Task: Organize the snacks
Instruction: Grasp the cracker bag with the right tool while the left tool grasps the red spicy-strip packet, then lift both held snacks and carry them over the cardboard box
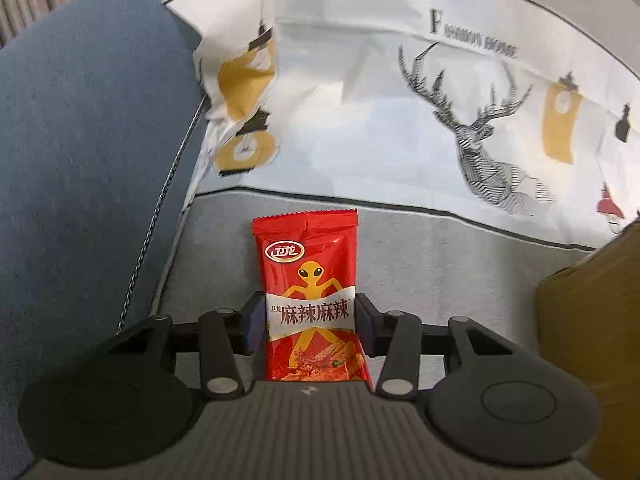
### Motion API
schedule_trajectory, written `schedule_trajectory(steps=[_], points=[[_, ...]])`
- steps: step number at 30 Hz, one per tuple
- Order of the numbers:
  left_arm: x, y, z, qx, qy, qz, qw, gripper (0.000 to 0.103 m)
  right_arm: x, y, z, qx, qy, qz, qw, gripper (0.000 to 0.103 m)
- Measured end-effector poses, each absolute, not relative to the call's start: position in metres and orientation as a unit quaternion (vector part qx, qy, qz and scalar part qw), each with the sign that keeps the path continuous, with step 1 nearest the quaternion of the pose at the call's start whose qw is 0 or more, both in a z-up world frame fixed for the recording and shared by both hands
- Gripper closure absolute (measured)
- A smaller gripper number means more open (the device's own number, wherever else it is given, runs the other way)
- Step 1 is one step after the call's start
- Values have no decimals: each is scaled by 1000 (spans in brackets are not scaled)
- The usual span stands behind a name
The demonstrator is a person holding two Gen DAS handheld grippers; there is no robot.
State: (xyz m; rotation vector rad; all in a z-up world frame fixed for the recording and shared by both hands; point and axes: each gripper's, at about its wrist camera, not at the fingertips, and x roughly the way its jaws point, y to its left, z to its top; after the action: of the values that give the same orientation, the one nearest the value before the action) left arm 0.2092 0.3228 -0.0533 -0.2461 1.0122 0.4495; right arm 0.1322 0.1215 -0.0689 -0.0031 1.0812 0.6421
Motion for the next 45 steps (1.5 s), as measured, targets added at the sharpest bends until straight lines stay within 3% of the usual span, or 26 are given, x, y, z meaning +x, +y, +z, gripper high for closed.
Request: schedule_trajectory(steps=[5,7,11,15,19,21,37,45], points=[[214,315,-67,-97,513,195,831,46,130,120,-69,-3,500,299,812,54],[215,311,-73,-78,525,197,824,26,129,120,-69,-4,500,299,813,54],[214,307,-79,-68,536,187,821,25,126,122,-68,-6,498,298,814,54],[214,309,-80,-72,536,182,821,30,126,122,-68,-7,497,299,815,54],[213,306,-78,-75,531,175,826,48,125,121,-67,-8,496,299,815,54],[212,307,-76,-80,528,175,827,51,125,122,-67,-9,496,299,815,54],[207,312,-35,-111,469,185,857,53,121,117,-59,-4,481,310,820,55],[178,314,12,-179,370,196,890,53,111,116,-35,0,432,338,836,55]])
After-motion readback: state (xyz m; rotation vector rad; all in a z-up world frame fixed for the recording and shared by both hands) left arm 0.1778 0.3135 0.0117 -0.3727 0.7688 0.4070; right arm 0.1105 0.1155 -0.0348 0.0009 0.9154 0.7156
